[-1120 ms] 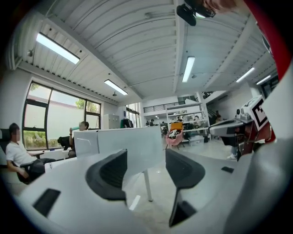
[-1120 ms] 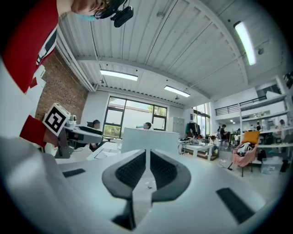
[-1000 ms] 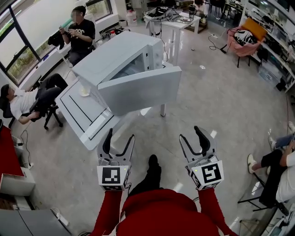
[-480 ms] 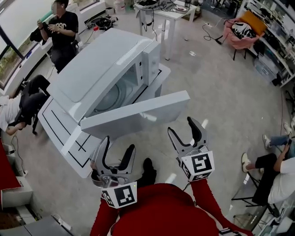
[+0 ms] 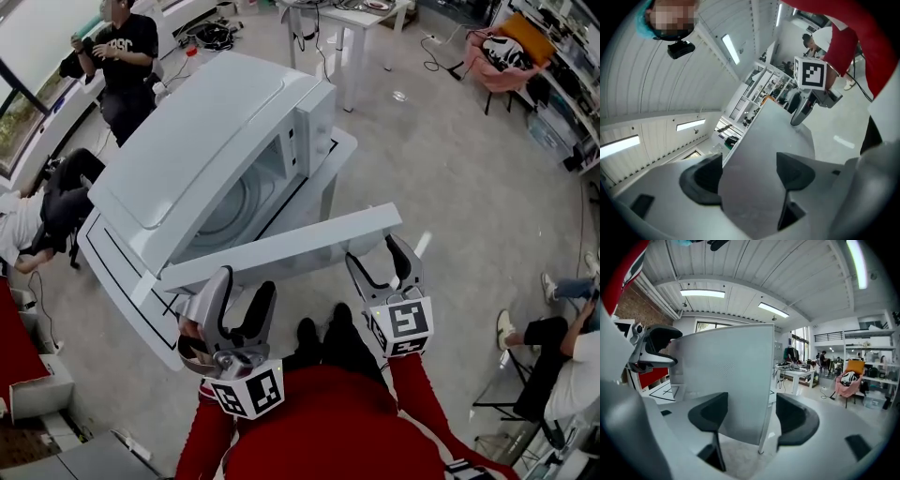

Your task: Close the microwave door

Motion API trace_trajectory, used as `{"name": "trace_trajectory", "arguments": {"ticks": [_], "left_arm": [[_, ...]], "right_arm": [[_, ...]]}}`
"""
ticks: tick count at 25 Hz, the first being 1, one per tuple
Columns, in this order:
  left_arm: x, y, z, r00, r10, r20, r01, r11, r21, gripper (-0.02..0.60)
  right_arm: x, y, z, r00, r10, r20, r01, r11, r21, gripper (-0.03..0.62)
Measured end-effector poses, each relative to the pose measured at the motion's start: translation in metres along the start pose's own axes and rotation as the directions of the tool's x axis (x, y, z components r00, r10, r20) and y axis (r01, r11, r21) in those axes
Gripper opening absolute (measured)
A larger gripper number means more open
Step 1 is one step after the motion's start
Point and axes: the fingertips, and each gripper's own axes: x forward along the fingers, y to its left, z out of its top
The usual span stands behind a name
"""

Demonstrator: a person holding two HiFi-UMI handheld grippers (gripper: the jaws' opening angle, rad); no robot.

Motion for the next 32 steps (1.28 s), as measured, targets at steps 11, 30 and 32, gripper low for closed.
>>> {"name": "trace_trajectory", "arguments": {"ticks": [11,30,32], "left_arm": [[0.026,0.013,0.0,0.985,0.116,-0.129,-0.117,0.993,0.004,0.339],[0.08,0.043,-0.025,0.849,0.307,-0.43,-0.315,0.947,0.054,0.331],[0.082,0.044,-0.026,0.839,0.31,-0.448,-0.317,0.946,0.062,0.321]], "right_arm": [[0.063,-0.004,0.026,0.977,0.212,-0.003,-0.212,0.977,-0.036,0.322],[0.157,-0.009,0.054,0.89,0.456,-0.002,-0.456,0.889,-0.053,0.321],[0.161,-0.006,0.063,0.882,0.471,0.016,-0.468,0.88,-0.08,0.321]]}}
